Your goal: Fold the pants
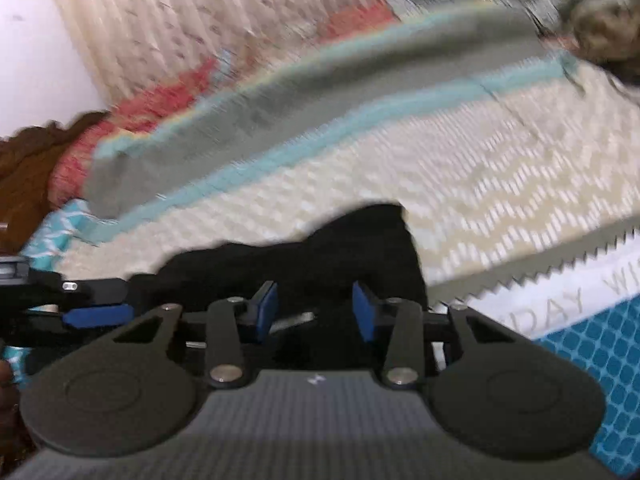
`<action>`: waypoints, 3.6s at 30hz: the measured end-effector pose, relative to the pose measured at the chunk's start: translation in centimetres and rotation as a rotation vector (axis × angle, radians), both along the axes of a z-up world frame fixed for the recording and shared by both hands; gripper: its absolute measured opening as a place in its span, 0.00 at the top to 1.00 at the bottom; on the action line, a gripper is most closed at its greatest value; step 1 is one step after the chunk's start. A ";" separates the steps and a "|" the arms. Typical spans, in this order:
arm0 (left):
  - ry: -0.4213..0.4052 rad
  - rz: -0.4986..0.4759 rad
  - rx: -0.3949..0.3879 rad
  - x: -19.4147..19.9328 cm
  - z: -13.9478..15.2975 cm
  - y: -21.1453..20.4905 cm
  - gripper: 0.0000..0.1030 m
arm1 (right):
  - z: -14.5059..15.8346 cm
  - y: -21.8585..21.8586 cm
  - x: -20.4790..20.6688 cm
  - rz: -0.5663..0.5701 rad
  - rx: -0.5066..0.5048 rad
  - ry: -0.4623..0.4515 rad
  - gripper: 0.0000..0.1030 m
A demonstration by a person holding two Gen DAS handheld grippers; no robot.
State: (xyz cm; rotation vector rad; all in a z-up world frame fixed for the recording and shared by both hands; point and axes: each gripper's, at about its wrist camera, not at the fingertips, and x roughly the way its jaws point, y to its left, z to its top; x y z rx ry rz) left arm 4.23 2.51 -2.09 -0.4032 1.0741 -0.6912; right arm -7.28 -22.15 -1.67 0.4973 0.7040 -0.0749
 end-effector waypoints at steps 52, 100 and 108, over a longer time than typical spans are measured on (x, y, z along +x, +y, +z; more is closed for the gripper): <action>-0.223 0.619 0.069 -2.8 -1.6 25.1 0.25 | 2.0 14.8 -0.6 0.285 0.031 0.137 0.45; -0.019 0.829 -0.182 -7.1 -2.3 31.9 0.39 | 2.6 11.7 1.6 0.284 0.278 0.104 0.44; 0.055 0.706 -0.353 -3.9 -5.6 29.5 0.43 | 4.1 8.0 0.5 0.172 0.253 0.028 0.44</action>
